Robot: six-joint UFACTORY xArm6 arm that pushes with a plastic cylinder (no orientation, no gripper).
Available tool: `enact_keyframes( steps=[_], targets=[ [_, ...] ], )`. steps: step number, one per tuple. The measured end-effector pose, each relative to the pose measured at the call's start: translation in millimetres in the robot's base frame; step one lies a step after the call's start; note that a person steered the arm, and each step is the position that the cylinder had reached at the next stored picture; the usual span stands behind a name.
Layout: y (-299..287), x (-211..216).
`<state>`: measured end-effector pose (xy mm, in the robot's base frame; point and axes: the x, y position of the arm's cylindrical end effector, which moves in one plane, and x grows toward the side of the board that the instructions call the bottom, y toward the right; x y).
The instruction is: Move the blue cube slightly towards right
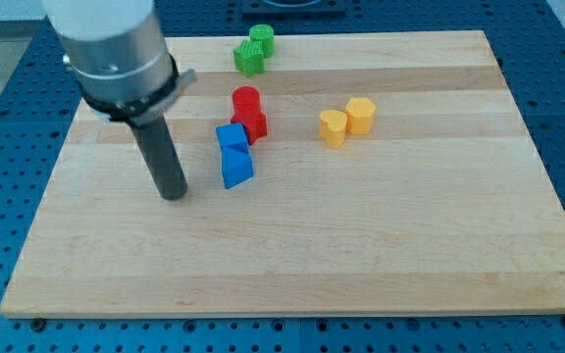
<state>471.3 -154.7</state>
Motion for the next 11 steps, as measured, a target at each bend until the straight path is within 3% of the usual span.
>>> enact_keyframes(
  steps=[1,3,6,9,11],
  targets=[
    [-7,-27],
    [-10,-33],
    [20,-76],
    [54,-75],
    [42,-87]
  ],
)
